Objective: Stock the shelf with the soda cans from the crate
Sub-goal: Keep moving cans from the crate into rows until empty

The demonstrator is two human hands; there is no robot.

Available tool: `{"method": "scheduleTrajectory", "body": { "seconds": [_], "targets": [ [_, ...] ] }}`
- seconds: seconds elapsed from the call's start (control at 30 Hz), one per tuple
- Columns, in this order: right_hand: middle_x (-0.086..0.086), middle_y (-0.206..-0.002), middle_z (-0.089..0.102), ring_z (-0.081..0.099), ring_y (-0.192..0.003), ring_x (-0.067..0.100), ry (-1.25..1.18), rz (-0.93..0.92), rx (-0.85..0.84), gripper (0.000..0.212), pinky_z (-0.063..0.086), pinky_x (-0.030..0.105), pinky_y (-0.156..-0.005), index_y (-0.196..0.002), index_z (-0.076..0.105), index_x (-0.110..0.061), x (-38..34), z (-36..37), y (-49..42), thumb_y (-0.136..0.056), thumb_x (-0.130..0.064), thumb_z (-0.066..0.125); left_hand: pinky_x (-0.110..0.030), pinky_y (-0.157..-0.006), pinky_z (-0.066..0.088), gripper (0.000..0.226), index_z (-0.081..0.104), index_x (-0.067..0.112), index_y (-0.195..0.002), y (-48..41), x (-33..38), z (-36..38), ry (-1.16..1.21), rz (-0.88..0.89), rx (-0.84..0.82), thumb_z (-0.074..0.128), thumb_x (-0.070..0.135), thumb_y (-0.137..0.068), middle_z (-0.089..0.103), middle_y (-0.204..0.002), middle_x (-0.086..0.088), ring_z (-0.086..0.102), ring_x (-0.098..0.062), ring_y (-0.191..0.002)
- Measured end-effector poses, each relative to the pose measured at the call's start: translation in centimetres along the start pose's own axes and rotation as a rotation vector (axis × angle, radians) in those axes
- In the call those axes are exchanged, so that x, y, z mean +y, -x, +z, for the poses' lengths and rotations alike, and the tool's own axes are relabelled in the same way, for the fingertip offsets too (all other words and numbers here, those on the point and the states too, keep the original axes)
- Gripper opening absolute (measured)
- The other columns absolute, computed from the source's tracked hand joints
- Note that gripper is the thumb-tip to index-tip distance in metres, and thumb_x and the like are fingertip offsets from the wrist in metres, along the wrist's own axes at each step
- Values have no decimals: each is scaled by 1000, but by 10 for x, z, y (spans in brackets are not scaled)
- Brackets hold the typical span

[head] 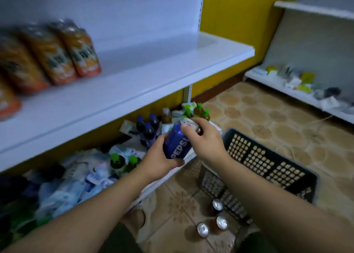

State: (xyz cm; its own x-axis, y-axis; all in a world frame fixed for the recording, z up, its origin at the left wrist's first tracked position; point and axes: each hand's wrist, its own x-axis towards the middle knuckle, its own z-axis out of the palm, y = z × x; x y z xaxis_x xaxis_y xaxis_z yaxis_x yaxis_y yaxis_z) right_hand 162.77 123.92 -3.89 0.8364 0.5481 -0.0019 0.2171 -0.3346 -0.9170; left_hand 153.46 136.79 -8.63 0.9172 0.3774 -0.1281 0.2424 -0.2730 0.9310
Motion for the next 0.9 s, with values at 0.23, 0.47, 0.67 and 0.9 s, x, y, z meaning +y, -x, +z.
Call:
{"method": "scheduleTrajectory", "body": {
  "seconds": [0.23,0.47,0.67,0.9],
  "targets": [
    [2,-99,64,66,-78,13,-232,-142,-177,39,51,22,-58,-113,52,-19,-133,-1,44,-81,-18,75,-40,-85,55,76,52,24,-115,86,93,-75,226,77,55,80,27,-45,69,-110,-7,68,-24,-97],
    [-5,-99,63,65,-88,15,-105,-270,-199,48,57,39,-82,-109,52,-23,-208,65,78,-73,-41,79,-23,-79,52,72,43,20,-133,158,101,-146,118,116,269,80,14,-72,62,-115,3,64,-7,-97],
    [-5,-101,62,64,-93,18,-81,-319,-336,53,57,40,-85,-107,51,-26,-254,149,93,-68,-46,81,-22,-86,49,66,38,29,-127,211,77,-217,-4,40,380,79,16,-76,59,-112,9,59,-5,-101],
    [-3,-114,61,59,-105,21,-37,-360,-419,73,53,44,-91,-117,48,-24,-286,247,96,-59,-54,82,-31,-99,44,62,42,23,-136,259,41,-300,-371,-199,474,69,43,-84,56,-131,0,55,-14,-116]
  ]
}}
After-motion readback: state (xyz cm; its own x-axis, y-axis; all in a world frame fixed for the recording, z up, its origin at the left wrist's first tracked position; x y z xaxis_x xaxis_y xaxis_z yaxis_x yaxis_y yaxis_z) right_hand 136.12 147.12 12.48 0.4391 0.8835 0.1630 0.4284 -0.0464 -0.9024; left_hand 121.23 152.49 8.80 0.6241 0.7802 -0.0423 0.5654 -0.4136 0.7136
